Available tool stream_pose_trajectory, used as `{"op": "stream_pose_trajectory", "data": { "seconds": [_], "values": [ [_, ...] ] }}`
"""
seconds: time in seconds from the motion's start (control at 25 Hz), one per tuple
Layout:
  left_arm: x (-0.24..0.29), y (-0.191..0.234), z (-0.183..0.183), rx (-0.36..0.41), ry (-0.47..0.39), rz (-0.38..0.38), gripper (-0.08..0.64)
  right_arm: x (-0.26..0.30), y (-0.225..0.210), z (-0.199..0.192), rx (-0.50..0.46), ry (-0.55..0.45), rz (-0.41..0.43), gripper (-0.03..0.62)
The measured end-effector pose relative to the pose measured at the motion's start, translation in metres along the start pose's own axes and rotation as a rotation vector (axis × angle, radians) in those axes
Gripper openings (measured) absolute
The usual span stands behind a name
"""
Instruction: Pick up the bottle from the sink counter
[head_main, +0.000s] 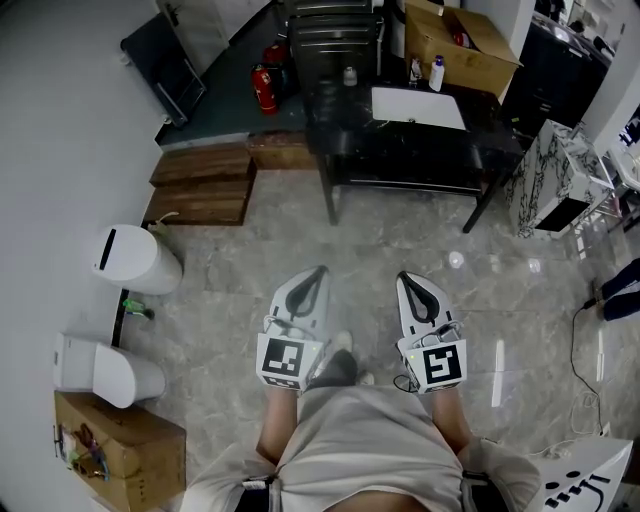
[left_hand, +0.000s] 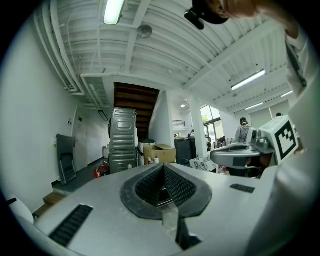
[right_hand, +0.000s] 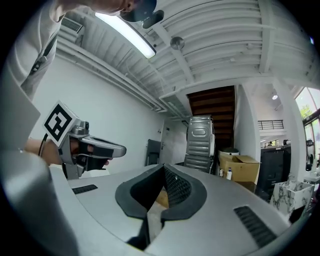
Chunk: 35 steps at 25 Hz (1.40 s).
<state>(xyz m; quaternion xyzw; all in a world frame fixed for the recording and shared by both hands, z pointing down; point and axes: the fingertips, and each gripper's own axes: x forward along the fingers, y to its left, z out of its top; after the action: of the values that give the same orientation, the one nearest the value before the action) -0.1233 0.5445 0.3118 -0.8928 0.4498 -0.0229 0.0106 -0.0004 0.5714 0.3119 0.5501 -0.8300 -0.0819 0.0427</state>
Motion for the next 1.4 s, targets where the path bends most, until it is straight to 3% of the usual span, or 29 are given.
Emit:
{"op": "stream_pose_trajectory", "data": {
  "seconds": [0.88, 1.4],
  "values": [
    [0.134, 0.135, -0.002, 0.009, -0.023, -0.069, 0.000, 0.178, -0.036, -0.009, -0.023, 0.060, -0.062, -0.005],
    [0.203, 0.173, -0.005, 0.028, -0.046, -0.075, 0.000, 0.244, -0.075, -0.026, -0.031, 0.073, -0.087, -0.005]
  ]
}}
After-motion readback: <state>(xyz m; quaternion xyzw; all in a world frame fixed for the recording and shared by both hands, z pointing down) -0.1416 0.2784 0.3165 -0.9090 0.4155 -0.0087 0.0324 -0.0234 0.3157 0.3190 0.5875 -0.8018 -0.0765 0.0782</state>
